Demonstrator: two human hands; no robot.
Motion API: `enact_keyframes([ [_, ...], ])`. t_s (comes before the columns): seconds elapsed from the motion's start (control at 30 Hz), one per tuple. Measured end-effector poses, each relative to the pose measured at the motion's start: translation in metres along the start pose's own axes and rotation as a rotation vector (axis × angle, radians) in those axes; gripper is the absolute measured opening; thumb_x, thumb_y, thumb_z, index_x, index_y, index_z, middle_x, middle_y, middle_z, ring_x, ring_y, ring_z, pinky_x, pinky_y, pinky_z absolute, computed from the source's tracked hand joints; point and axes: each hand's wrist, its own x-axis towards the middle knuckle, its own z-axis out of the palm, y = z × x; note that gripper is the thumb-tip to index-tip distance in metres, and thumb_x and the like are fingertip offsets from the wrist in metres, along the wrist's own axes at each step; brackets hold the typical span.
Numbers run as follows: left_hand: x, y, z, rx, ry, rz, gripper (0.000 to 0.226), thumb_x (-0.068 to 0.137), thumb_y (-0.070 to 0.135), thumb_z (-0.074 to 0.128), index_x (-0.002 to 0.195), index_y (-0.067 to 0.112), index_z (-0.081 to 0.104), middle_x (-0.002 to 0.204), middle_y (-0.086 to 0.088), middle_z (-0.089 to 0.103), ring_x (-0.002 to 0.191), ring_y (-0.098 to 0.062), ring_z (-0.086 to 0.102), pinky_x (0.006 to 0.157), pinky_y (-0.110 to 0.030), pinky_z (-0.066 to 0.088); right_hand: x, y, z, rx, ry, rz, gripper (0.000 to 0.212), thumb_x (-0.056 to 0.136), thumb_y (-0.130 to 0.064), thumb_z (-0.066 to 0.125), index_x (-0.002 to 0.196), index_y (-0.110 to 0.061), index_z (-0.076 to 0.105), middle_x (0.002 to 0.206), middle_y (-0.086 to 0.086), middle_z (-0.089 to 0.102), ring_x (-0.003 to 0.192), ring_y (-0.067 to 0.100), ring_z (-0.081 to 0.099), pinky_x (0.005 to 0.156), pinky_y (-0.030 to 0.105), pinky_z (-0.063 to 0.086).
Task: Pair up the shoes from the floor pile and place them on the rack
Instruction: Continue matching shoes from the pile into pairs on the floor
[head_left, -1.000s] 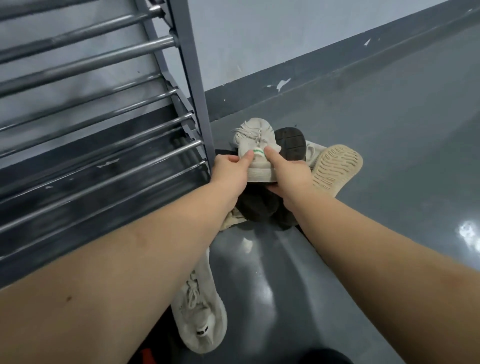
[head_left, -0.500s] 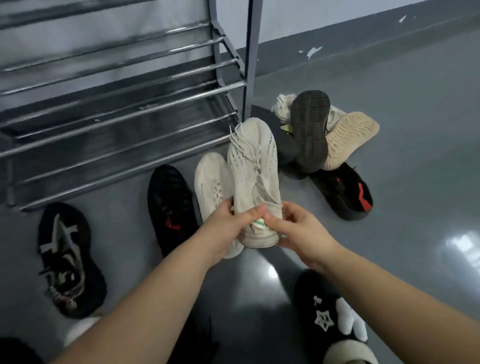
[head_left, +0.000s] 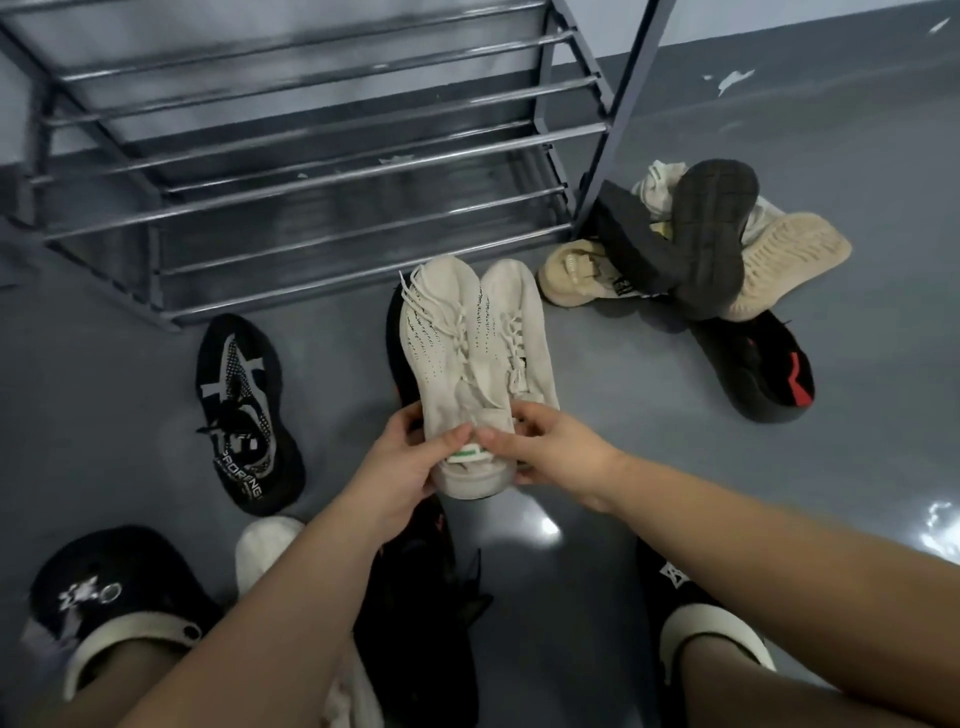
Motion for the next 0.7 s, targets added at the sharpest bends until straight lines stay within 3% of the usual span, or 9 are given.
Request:
enact_keyframes([
  [0.07,0.003,0.001,-0.008,0.0,0.016,0.004,0.075,0.064,0.02,0.075,0.132,0.011,0.044,0.118,-0.007,0.066,0.104,-0.023,0.065,0.088,-0.038,0.052,0.004,0.0,0.007,0.014,-0.003,0.008,0.037,0.084,-0.023,0.07,0.116,-0.019,0.052,0.081,-0.005,0.056,0.071,0.003,0.063,0.06,0.016,0.053],
  [0.17,0.008,0.0,-0.013,-0.035,0.016,-0.001,0.072,0.066,0.018,0.073,0.132,0.011,0.044,0.116,-0.006,0.067,0.102,-0.021,0.065,0.085,-0.036,0.053,0.009,0.002,0.01,0.006,0.009,0.021,0.028,0.085,-0.022,0.068,0.103,-0.03,0.048,0.082,-0.003,0.049,0.076,0.005,0.058,0.062,0.014,0.055],
  [0.33,0.012,-0.005,-0.019,-0.097,0.012,-0.03,0.067,0.069,0.014,0.071,0.131,0.011,0.047,0.112,-0.005,0.068,0.095,-0.018,0.067,0.076,-0.032,0.055,0.016,-0.003,-0.008,0.01,0.19,-0.02,0.049,0.088,-0.027,0.065,0.132,-0.016,0.048,0.098,0.004,0.054,0.081,0.014,0.056,0.082,0.03,0.055],
  [0.47,0.014,-0.008,-0.021,-0.117,0.04,-0.047,0.072,0.069,0.013,0.073,0.134,0.013,0.044,0.119,-0.003,0.065,0.099,-0.018,0.065,0.075,-0.031,0.054,0.015,-0.005,-0.021,0.1,0.304,-0.008,0.045,0.091,-0.03,0.059,0.132,-0.013,0.05,0.097,0.001,0.057,0.075,0.014,0.057,0.073,0.029,0.056],
  [0.57,0.013,-0.008,-0.02,-0.119,0.042,-0.044,0.066,0.074,0.009,0.071,0.134,0.013,0.045,0.121,-0.004,0.064,0.102,-0.019,0.064,0.082,-0.034,0.053,0.012,-0.002,-0.014,0.061,0.267,0.042,0.046,0.092,-0.033,0.058,0.133,-0.013,0.05,0.101,0.002,0.057,0.079,0.015,0.058,0.072,0.031,0.056],
  [0.7,0.003,-0.008,-0.021,-0.118,0.016,-0.034,0.06,0.08,0.008,0.068,0.135,0.011,0.044,0.124,-0.006,0.063,0.106,-0.022,0.063,0.086,-0.036,0.052,0.004,-0.015,0.011,-0.062,0.061,0.138,0.045,0.089,-0.04,0.059,0.128,-0.017,0.051,0.105,-0.001,0.065,0.088,0.015,0.064,0.07,0.029,0.056],
])
